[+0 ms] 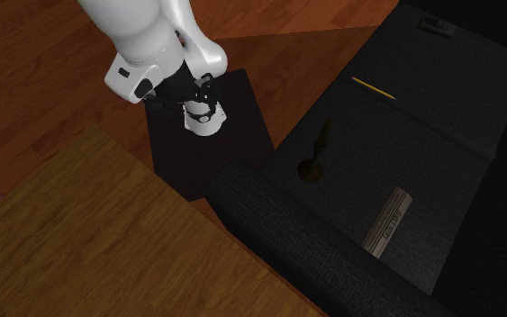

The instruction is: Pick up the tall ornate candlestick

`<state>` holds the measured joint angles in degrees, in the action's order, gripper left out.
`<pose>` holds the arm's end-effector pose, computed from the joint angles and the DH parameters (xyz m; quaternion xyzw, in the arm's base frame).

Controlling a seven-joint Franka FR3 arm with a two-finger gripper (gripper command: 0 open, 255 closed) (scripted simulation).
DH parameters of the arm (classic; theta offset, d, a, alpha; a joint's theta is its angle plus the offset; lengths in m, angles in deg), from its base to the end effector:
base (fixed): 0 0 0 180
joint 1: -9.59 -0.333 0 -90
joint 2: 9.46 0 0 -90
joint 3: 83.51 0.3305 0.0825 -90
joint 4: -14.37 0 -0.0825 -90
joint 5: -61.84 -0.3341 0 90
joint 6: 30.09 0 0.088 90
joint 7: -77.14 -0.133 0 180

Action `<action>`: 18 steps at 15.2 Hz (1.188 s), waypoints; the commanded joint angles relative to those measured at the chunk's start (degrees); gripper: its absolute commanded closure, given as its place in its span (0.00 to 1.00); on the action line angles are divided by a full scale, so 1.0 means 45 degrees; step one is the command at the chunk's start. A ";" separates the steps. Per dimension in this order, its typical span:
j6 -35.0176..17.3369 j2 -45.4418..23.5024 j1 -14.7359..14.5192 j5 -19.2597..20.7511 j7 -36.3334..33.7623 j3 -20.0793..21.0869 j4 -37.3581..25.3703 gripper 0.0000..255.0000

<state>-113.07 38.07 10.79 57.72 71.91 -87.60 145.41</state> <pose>0.2208 -0.0193 0.6032 -0.9952 0.0757 0.0058 0.0619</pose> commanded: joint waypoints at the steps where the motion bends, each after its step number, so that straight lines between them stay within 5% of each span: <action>1: 0.0000 0.0000 0.0000 0.0000 0.0000 0.0000 0.0000 0.00; 18: -0.2244 -0.5555 -0.1861 -0.2636 -0.2392 0.3201 -0.1442 0.00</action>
<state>-122.71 14.74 2.92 46.46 61.85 -74.02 139.71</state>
